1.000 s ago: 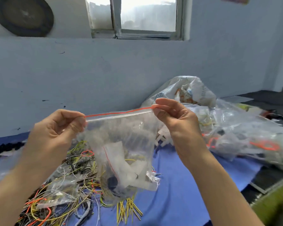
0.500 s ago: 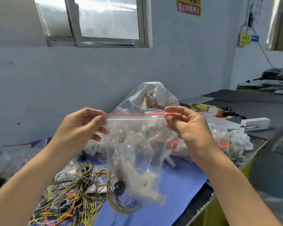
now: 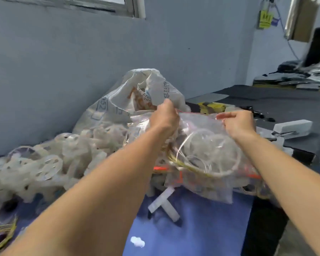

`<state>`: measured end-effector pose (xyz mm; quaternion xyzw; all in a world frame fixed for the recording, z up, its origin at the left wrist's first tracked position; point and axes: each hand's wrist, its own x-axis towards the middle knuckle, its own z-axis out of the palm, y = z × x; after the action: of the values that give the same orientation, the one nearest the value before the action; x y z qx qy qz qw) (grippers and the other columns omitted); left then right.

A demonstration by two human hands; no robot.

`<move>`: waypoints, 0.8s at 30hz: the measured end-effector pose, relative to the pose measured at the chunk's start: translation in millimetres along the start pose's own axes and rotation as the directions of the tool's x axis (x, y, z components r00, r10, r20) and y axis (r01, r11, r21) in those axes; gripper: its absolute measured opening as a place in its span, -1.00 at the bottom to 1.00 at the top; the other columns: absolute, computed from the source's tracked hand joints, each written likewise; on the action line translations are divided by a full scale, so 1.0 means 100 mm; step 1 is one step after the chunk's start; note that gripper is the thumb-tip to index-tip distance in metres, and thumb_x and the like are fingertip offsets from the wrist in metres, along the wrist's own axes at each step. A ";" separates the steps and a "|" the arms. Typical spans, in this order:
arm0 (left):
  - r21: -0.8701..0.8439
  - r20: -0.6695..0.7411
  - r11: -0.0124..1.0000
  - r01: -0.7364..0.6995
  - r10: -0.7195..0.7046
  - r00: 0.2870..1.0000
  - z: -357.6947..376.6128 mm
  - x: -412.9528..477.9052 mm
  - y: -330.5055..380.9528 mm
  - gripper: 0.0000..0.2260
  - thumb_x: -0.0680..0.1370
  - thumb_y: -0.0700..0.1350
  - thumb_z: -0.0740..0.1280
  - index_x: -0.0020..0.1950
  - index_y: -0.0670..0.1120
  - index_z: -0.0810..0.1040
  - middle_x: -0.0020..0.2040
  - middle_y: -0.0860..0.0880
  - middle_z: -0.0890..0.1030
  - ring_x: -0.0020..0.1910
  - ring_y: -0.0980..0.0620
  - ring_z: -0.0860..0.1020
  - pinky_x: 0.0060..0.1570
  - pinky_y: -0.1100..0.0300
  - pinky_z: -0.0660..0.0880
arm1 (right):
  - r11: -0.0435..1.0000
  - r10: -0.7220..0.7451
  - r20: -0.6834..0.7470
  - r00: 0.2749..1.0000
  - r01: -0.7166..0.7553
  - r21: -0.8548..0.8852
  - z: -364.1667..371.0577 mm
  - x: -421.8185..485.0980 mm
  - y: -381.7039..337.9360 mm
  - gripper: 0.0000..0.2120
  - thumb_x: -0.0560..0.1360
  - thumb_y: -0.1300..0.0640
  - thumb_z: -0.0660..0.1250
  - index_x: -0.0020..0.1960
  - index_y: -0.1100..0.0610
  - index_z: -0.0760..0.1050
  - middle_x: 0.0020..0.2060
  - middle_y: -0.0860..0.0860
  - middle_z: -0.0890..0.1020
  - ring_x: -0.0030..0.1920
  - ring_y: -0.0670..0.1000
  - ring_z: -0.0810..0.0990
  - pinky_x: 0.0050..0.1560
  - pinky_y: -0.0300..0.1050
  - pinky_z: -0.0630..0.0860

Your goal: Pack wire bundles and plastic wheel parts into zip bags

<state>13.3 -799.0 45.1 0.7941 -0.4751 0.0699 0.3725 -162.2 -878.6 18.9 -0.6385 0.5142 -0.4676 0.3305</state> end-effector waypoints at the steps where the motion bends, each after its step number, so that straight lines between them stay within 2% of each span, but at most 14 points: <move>1: 0.037 -0.013 0.999 -0.017 0.017 1.000 0.07 0.14 0.03 -0.85 0.59 -0.13 0.15 0.11 -0.11 0.45 0.12 -0.17 0.59 0.09 -0.23 0.56 -0.05 0.02 0.41 | 0.999 -0.027 -0.013 1.000 0.026 -0.036 0.01 0.15 -0.06 -0.64 0.52 0.38 0.22 -0.11 0.00 0.69 -0.03 0.00 0.69 -0.12 -0.03 0.55 -0.25 -0.27 0.44; 3: 0.084 -0.024 0.996 -0.027 0.029 0.999 0.15 0.41 0.09 -0.85 0.55 -0.18 0.19 0.08 -0.10 0.48 0.10 -0.15 0.59 0.09 -0.21 0.57 -0.10 0.05 0.39 | 0.991 -0.094 -0.055 0.994 0.089 -0.099 0.01 0.42 -0.20 -0.63 0.51 0.35 0.23 -0.12 -0.05 0.68 -0.02 0.02 0.71 -0.12 -0.05 0.54 -0.21 -0.29 0.45; 5: 0.140 0.052 0.989 -0.039 0.032 0.998 0.25 0.58 0.07 -0.90 0.50 -0.21 0.29 -0.01 -0.12 0.52 -0.01 -0.12 0.60 0.05 -0.20 0.60 -0.10 0.05 0.44 | 0.976 -0.132 -0.035 0.991 0.123 -0.179 0.06 0.59 -0.22 -0.64 0.51 0.35 0.22 -0.08 -0.04 0.68 0.02 0.07 0.70 -0.08 -0.02 0.55 -0.15 -0.24 0.47; 6: 0.167 0.118 0.985 -0.042 0.023 0.993 0.31 0.61 0.02 -0.92 0.49 -0.19 0.33 -0.04 -0.12 0.52 -0.04 -0.10 0.59 0.04 -0.20 0.60 -0.07 0.04 0.49 | 0.955 -0.127 0.039 0.991 0.132 -0.266 0.10 0.62 -0.18 -0.68 0.54 0.35 0.23 -0.02 0.02 0.68 0.08 0.10 0.68 -0.01 0.03 0.57 -0.11 -0.22 0.46; 8: 0.211 0.206 0.977 -0.034 -0.010 0.978 0.44 0.58 -0.11 -0.89 0.52 -0.14 0.31 0.03 -0.11 0.52 0.04 -0.12 0.60 0.05 -0.21 0.59 -0.04 0.00 0.50 | 0.889 -0.042 0.266 0.963 0.157 -0.429 0.21 0.58 -0.06 -0.75 0.58 0.35 0.22 0.16 0.23 0.62 0.18 0.21 0.61 0.18 0.18 0.53 -0.04 -0.18 0.40; 9: 0.225 0.201 0.974 -0.037 -0.009 0.980 0.49 0.56 -0.16 -0.85 0.54 -0.13 0.27 0.08 -0.11 0.52 0.07 -0.13 0.59 0.06 -0.21 0.57 -0.07 0.00 0.46 | 0.867 -0.013 0.345 0.938 0.183 -0.464 0.24 0.55 0.00 -0.75 0.59 0.35 0.22 0.21 0.28 0.58 0.15 0.24 0.60 0.17 0.22 0.54 -0.07 -0.22 0.40; 11: 0.233 0.166 0.970 -0.069 0.030 0.986 0.52 0.57 -0.19 -0.83 0.55 -0.13 0.25 0.10 -0.11 0.52 0.03 -0.11 0.59 0.02 -0.19 0.57 -0.15 0.02 0.41 | 0.879 -0.015 0.393 0.920 0.200 -0.434 0.18 0.51 -0.01 -0.79 0.57 0.36 0.26 0.13 0.29 0.61 -0.04 0.17 0.64 -0.12 0.09 0.56 -0.35 -0.41 0.40; 12: 0.234 0.151 0.969 -0.073 0.038 0.988 0.49 0.57 -0.18 -0.85 0.53 -0.15 0.26 0.07 -0.12 0.53 -0.02 -0.09 0.58 -0.02 -0.19 0.57 -0.18 0.03 0.40 | 0.890 -0.016 0.391 0.920 0.191 -0.414 0.13 0.48 -0.08 -0.79 0.56 0.36 0.26 0.08 0.25 0.64 -0.06 0.12 0.63 -0.20 0.00 0.53 -0.41 -0.48 0.37; 13: 0.228 0.142 0.972 -0.059 0.027 0.990 0.44 0.57 -0.17 -0.87 0.52 -0.19 0.27 0.04 -0.13 0.54 -0.07 -0.08 0.56 -0.04 -0.18 0.56 -0.19 0.04 0.39 | 0.894 -0.030 0.362 0.932 0.187 -0.408 0.09 0.45 -0.17 -0.76 0.56 0.34 0.24 0.05 0.18 0.66 -0.01 0.09 0.64 -0.17 -0.01 0.53 -0.31 -0.48 0.41; 15: 0.184 0.142 0.983 -0.015 -0.012 0.990 0.34 0.57 -0.15 -0.87 0.51 -0.22 0.26 0.02 -0.14 0.53 -0.09 -0.09 0.51 -0.06 -0.18 0.53 -0.16 0.04 0.41 | 0.890 -0.127 0.263 0.956 0.227 -0.395 0.02 0.36 -0.40 -0.71 0.56 0.26 0.19 0.01 0.02 0.66 0.12 0.02 0.64 0.05 0.05 0.56 0.05 -0.22 0.49; 16: 0.158 0.153 0.987 -0.001 -0.024 0.988 0.29 0.56 -0.13 -0.88 0.52 -0.21 0.24 0.03 -0.14 0.52 -0.09 -0.10 0.50 -0.06 -0.19 0.52 -0.13 0.04 0.42 | 0.889 -0.176 0.242 0.954 0.260 -0.378 0.02 0.28 -0.54 -0.70 0.55 0.22 0.18 0.00 -0.04 0.65 0.14 0.01 0.64 0.11 0.08 0.57 0.14 -0.11 0.49; 20: 0.076 0.191 0.997 -0.013 -0.002 0.982 -0.01 0.38 0.00 -0.87 0.55 -0.11 0.21 0.01 -0.15 0.46 -0.06 -0.12 0.51 -0.10 -0.16 0.50 -0.13 0.08 0.40 | 0.842 -0.283 0.339 0.897 0.402 -0.361 0.10 -0.16 -1.02 -0.73 0.51 0.19 0.17 0.04 0.12 0.63 0.09 0.15 0.66 0.12 0.20 0.57 0.18 0.06 0.53; 22: 0.066 0.219 0.996 -0.053 0.037 0.975 -0.24 0.23 0.04 -0.83 0.53 -0.10 0.20 0.04 -0.14 0.47 -0.03 -0.12 0.56 -0.07 -0.16 0.53 -0.13 0.08 0.45 | 0.838 -0.321 0.338 0.885 0.432 -0.334 0.15 -0.39 -1.21 -0.72 0.53 0.18 0.18 0.08 0.08 0.63 0.10 0.12 0.66 0.13 0.18 0.57 0.19 0.05 0.52; 24: 0.118 0.258 0.984 -0.133 0.099 0.961 -0.58 0.05 0.02 -0.79 0.54 -0.12 0.18 0.12 -0.14 0.49 0.03 -0.13 0.60 0.02 -0.16 0.57 -0.04 0.06 0.51 | 0.841 -0.366 0.337 0.868 0.463 -0.280 0.24 -0.64 -1.41 -0.70 0.53 0.20 0.17 0.10 0.04 0.63 0.11 0.11 0.66 0.14 0.17 0.58 0.18 0.02 0.51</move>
<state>28.3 -765.1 89.4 0.7904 -0.5586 0.0222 0.2504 -92.7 -782.4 121.8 -0.8414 0.3874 -0.3374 0.1678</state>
